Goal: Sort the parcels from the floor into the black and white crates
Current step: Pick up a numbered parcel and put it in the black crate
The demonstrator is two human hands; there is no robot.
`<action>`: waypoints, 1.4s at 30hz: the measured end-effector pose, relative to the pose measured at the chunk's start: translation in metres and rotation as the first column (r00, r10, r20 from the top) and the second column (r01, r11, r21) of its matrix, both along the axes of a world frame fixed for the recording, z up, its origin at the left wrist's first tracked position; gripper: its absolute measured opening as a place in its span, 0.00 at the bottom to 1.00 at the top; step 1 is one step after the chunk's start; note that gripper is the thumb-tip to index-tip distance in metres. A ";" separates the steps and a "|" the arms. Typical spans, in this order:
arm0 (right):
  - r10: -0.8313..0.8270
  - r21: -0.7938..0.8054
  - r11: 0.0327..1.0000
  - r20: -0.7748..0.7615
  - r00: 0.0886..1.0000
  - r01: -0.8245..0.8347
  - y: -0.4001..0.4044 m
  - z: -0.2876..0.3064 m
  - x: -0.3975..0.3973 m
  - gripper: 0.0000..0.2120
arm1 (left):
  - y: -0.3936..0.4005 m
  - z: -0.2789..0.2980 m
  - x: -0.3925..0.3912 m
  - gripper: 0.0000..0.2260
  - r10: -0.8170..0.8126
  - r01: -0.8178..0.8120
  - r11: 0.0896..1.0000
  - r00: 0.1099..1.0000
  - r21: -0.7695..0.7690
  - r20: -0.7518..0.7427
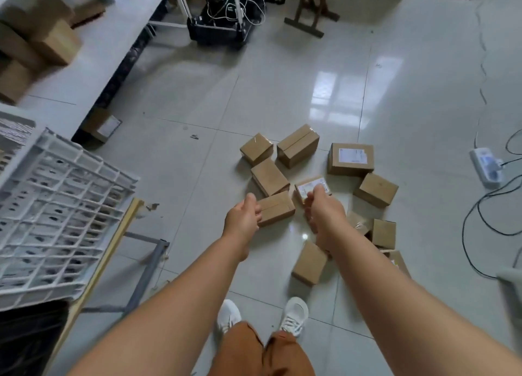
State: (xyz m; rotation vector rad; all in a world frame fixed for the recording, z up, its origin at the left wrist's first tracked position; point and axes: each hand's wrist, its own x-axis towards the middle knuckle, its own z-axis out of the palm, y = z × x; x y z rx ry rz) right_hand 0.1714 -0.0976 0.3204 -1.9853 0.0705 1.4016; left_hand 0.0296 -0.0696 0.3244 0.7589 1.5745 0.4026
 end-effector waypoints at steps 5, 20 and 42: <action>0.042 -0.048 0.998 0.020 0.999 -0.041 0.026 -0.054 0.012 0.23 | 0.024 -0.055 0.001 0.20 0.050 -0.052 0.996 0.998 -0.069 -0.025; 0.174 -0.189 0.968 0.027 0.984 -0.165 0.127 -0.280 0.029 0.16 | 0.137 -0.295 -0.018 0.11 0.060 -0.089 0.964 0.991 -0.249 -0.122; 0.312 -0.242 0.926 0.056 0.948 -0.291 0.165 -0.499 0.025 0.29 | 0.167 -0.511 -0.006 0.24 0.117 -0.147 0.888 0.989 -0.435 -0.096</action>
